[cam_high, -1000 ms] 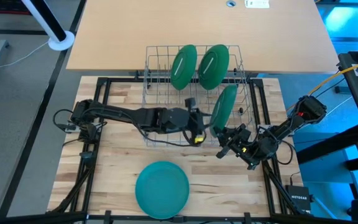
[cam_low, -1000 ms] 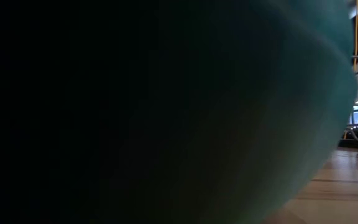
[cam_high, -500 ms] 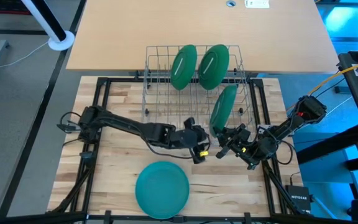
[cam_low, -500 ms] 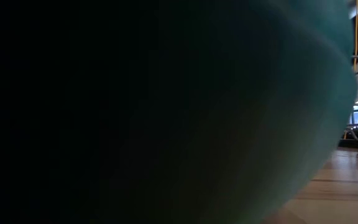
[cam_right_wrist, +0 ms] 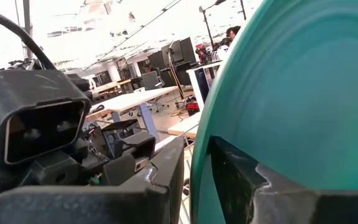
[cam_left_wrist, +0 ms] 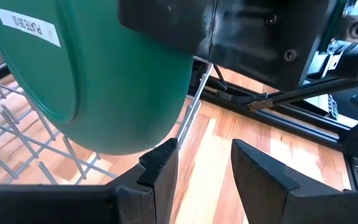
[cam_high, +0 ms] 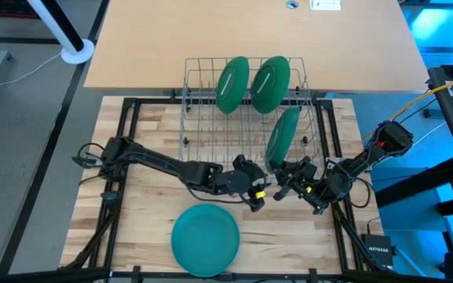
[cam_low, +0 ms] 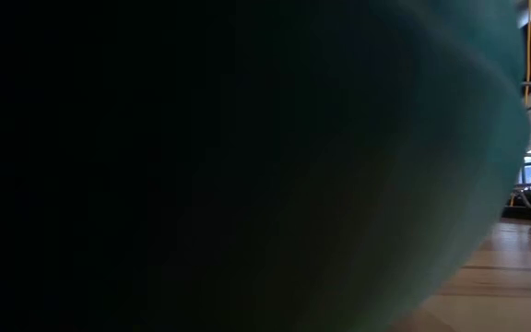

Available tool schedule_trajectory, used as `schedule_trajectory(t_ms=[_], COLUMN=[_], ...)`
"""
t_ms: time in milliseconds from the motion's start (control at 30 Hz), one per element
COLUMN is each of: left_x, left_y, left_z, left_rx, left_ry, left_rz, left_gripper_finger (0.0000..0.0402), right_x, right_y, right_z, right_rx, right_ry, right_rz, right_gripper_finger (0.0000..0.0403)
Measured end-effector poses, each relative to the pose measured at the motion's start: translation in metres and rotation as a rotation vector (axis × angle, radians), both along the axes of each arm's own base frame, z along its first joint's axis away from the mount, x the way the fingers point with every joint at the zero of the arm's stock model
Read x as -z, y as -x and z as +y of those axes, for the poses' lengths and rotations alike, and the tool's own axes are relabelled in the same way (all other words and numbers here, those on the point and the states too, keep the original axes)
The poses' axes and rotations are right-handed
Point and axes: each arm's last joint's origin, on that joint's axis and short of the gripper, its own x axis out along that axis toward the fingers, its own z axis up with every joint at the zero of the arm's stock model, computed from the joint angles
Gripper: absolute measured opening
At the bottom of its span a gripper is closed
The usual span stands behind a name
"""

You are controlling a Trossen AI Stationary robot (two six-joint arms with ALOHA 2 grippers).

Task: Sort dishes
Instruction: Put the green plate in the dish rack

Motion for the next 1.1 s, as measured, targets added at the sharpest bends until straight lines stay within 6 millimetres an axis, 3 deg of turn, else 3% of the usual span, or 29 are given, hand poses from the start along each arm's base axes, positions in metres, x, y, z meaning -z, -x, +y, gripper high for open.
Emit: schedule_trajectory(t_ms=[233, 467, 733, 933, 1100], left_x=[0.000, 0.000, 0.000, 0.000, 0.000], left_y=[0.000, 0.000, 0.000, 0.000, 0.000], left_z=[-0.001, -0.001, -0.001, -0.001, -0.001], left_rx=[0.004, 0.017, 0.018, 0.018, 0.018], left_ry=[-0.007, -0.036, -0.038, -0.039, -0.038], left_rz=[0.002, 0.010, 0.012, 0.012, 0.012], left_gripper_finger=[0.0140, 0.0140, 0.0140, 0.0140, 0.0140], right_x=[0.000, 0.000, -0.002, -0.009, -0.010], right_y=[0.000, 0.000, -0.001, 0.001, 0.002], right_z=[0.000, 0.000, 0.001, 0.002, 0.001], right_rx=[0.000, -0.005, -0.049, -0.136, -0.109], right_ry=[-0.001, 0.018, 0.059, 0.076, 0.102], right_rz=[-0.001, 0.009, 0.003, -0.096, -0.067], right_gripper_finger=[0.0078, 0.0012, 0.0011, 0.0011, 0.0011])
